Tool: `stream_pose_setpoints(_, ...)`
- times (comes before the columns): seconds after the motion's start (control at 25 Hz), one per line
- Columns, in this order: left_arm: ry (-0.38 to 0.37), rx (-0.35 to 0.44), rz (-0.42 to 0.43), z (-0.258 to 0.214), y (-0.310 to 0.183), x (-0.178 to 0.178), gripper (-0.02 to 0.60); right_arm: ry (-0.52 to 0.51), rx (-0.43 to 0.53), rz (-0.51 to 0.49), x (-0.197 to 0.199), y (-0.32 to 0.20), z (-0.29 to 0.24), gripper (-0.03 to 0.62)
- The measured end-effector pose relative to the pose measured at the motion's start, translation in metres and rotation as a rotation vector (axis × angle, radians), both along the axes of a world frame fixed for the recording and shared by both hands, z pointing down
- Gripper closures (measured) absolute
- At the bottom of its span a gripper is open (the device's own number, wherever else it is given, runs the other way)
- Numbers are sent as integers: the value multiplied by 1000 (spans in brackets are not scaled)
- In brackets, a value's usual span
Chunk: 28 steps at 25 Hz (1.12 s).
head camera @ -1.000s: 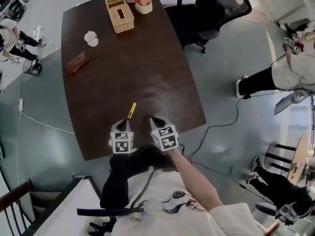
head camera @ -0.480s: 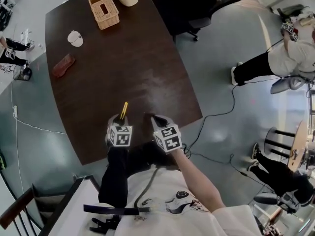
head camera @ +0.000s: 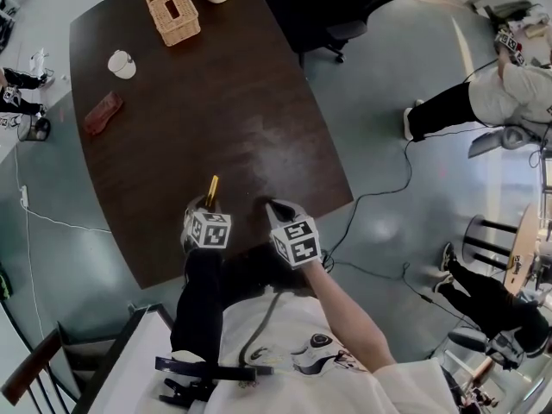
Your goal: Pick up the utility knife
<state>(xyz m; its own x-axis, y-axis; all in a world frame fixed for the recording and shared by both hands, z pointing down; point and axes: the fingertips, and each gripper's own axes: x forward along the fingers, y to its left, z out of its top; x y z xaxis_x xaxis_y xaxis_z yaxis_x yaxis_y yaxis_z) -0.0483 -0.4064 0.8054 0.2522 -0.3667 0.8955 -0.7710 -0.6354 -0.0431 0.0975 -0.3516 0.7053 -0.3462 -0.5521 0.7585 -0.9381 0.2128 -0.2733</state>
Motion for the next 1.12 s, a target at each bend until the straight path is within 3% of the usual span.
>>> stream_pose_setpoints(0.4,115,-63,-84,0,1,4,517,-8,-3,-15,-1,9,0,592)
stream_pose_setpoints(0.52,177,-37,-99,-12,0,10,517,-15,16,-12,0,8,-5,592)
stream_pose_setpoints(0.8,372,172,-199,-94,1,9,517,-36,129,13,5,-2,-37,592)
stream_pose_setpoints(1.12,552,491,-279,-208,-3,-7,517,-6,394,-80,-9,-16,-115,592)
